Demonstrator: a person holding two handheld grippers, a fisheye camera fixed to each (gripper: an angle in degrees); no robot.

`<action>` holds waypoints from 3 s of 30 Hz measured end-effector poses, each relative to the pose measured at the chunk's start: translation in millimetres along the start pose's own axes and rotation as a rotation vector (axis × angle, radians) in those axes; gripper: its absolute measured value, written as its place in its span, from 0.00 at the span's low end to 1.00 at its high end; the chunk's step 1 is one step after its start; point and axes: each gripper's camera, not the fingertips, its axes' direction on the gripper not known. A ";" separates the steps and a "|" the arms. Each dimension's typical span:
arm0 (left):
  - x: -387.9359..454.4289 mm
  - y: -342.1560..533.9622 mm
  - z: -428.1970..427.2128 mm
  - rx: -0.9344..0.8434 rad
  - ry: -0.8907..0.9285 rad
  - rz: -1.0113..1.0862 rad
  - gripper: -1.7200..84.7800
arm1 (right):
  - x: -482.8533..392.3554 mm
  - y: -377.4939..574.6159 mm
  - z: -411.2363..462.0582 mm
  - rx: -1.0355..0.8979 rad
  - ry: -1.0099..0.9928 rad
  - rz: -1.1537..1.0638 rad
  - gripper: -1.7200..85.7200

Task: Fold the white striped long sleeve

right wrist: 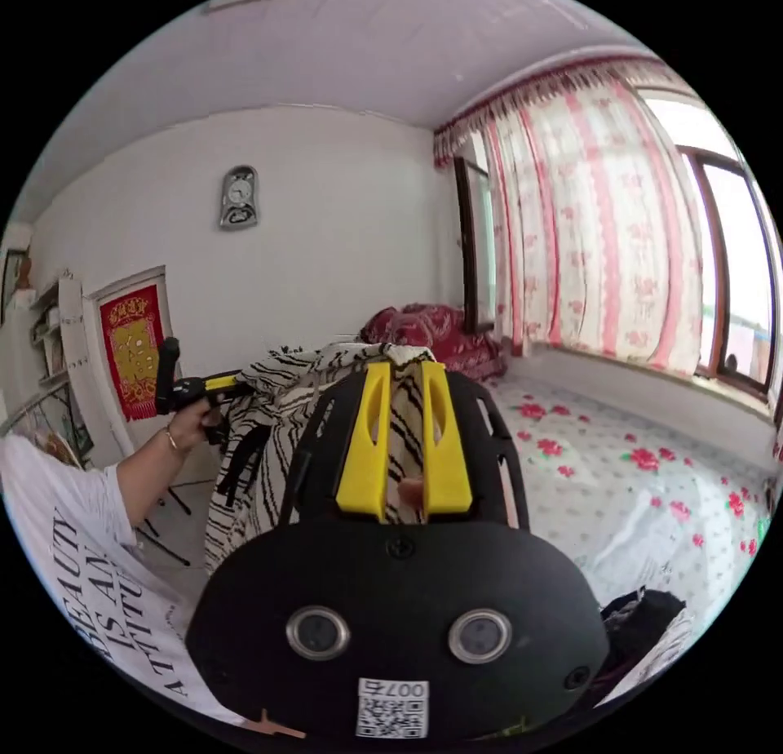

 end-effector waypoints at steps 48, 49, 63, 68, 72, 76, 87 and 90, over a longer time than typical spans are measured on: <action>-91.1 217.4 278.3 -0.728 0.043 -0.292 0.11 | 25.4 445.6 338.6 -0.816 -0.010 0.291 0.10; -90.6 217.8 277.9 -0.729 0.041 -0.291 0.11 | -9.4 458.7 341.1 -0.863 -0.024 0.219 0.10; -128.2 191.9 282.4 -0.738 0.044 -0.099 0.01 | -127.3 512.4 337.5 -1.111 0.168 -0.102 0.03; -178.4 171.2 241.1 -0.672 -0.181 -0.020 0.01 | -98.1 476.9 259.4 -0.913 0.137 0.154 0.03; -217.5 178.4 207.0 -0.614 -0.349 -0.217 0.03 | -109.6 479.6 237.3 -0.928 0.088 0.157 0.04; -175.3 204.3 184.0 -0.535 -0.195 -0.207 0.08 | -112.8 490.0 217.5 -0.945 0.147 0.198 0.08; 35.2 308.1 155.1 -0.720 0.257 -0.007 0.13 | -121.5 514.5 198.7 -1.006 0.085 0.145 0.12; 49.4 316.5 156.7 -0.760 0.228 -0.001 0.15 | -137.8 516.6 208.1 -1.008 0.071 0.057 0.11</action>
